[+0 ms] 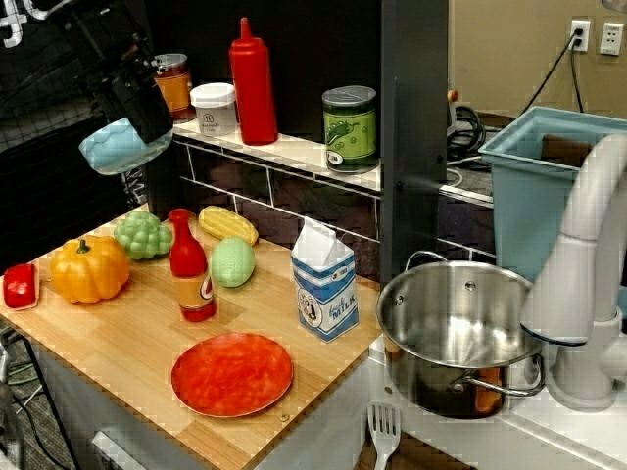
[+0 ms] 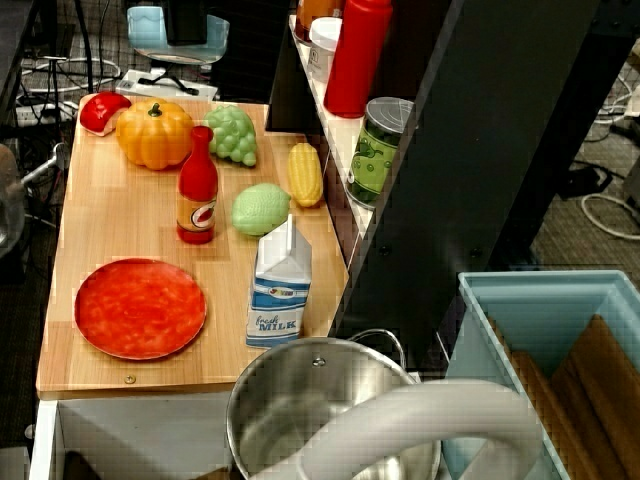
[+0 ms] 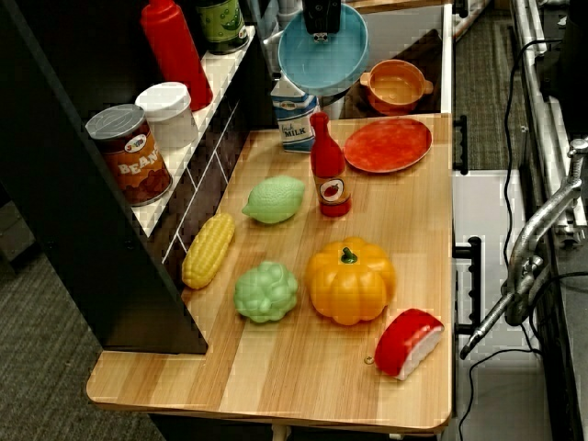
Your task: Lift bowl
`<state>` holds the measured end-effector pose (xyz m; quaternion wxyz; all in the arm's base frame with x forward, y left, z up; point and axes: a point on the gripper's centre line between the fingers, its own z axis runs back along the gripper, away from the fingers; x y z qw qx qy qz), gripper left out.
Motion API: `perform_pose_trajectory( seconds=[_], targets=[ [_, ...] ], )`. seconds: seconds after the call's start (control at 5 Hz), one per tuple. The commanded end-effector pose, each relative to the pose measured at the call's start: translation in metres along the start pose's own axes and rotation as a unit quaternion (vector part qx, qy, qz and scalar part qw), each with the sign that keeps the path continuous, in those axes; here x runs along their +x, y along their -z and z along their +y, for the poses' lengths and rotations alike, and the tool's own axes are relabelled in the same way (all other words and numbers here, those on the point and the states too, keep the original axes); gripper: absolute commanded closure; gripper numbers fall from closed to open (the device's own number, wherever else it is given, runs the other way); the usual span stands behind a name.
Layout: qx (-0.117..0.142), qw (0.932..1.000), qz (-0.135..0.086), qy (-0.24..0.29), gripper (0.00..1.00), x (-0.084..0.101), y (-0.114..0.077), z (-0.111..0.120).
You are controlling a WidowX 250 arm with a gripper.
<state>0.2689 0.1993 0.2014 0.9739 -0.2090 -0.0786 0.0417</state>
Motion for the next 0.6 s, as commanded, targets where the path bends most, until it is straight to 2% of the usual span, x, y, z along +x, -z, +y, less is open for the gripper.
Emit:
perform_pose_trajectory(
  seconds=[0.0,0.4],
  targets=[
    [0.013,0.9997,-0.015,0.010,1.00,0.0033,-0.0120,0.0013],
    [0.014,0.9997,-0.016,0.013,1.00,-0.0014,-0.0114,0.0008]
  ],
)
